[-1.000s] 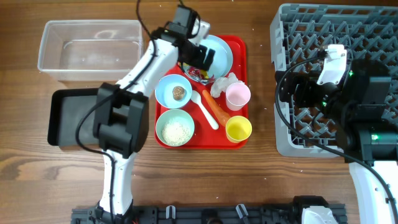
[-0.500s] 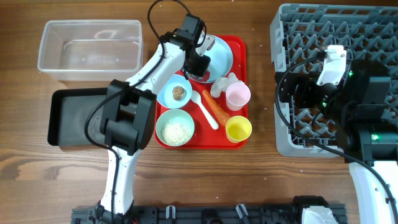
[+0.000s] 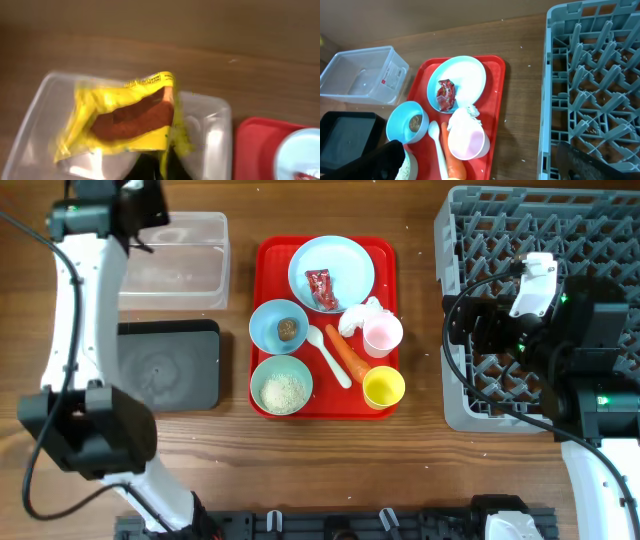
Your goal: Sort waste into correct bins and load items into the dishwasher rack
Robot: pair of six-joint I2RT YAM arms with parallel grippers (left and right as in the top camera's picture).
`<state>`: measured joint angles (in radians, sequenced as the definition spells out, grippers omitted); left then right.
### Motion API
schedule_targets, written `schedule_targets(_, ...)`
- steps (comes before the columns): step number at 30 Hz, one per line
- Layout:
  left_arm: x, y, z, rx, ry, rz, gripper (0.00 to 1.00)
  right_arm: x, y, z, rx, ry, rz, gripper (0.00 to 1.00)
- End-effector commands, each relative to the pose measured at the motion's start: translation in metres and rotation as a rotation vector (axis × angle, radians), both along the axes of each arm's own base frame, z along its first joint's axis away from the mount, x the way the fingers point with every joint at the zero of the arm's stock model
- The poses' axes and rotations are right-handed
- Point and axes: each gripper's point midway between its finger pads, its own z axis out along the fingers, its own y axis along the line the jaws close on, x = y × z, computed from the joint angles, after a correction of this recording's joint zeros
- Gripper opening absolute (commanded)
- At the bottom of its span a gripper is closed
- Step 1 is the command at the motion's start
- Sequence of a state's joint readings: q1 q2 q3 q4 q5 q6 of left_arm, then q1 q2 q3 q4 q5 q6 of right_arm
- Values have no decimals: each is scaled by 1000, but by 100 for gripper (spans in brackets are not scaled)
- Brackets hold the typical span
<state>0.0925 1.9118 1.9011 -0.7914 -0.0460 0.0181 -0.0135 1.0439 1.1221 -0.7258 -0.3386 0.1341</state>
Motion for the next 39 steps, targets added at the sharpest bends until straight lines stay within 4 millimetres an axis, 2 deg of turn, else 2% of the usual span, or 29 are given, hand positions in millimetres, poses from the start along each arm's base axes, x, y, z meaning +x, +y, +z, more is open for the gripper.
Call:
schedule_targets(1,-6,33,-77,-27,192,72,79,2,0,6,-6,-17,-3,100)
schedule_targets(2,-8,33,-83,-30,214,73,100,2,0,7,-6,-18,-3,100)
schedule_targets(3,-10,30,-86,-30,226,66,100,2,0,7,-6,-20,-3,100)
schedule_targets(6,-8,13,-77,-24,208,32,100,2,0,7,-6,-18,-3,100)
schedule_targets(8,-5,-12,-70,-21,190,-17,100,2,0,6,-6,-17,-2,100)
schedule_targets(10,-2,-58,-68,-61,181,-123,100,2,0,6,-6,-16,-3,100)
schedule_targets(13,-5,-142,-72,-56,181,-295,94,4,0,4,-6,-11,-2,100)
schedule_targets(16,-7,-202,-99,-45,205,-406,94,7,0,-3,-5,16,-3,100)
schedule_targets(17,-8,-215,-111,-41,224,-428,94,8,0,-5,-1,25,-6,100)
schedule_targets(21,-14,-270,-183,-28,307,-525,95,12,1,-15,5,59,-1,100)
schedule_targets(23,-20,-288,-206,-18,337,-557,95,11,1,-19,5,74,-1,100)
schedule_targets(26,-25,-299,-226,-11,360,-577,94,10,1,-20,2,84,1,100)
schedule_targets(28,-28,-301,-233,-9,374,-581,90,10,1,-21,2,84,1,100)
schedule_targets(31,-34,-298,-245,-2,412,-579,65,9,1,-22,2,91,1,100)
schedule_targets(33,-36,-297,-252,1,432,-577,39,8,1,-23,2,96,1,100)
schedule_targets(36,-38,-296,-253,2,442,-576,7,7,1,-23,3,98,1,100)
schedule_targets(38,-38,-296,-248,2,439,-576,4,7,1,-23,3,99,1,100)
schedule_targets(39,-34,-295,-231,-2,416,-573,4,7,1,-23,3,100,1,100)
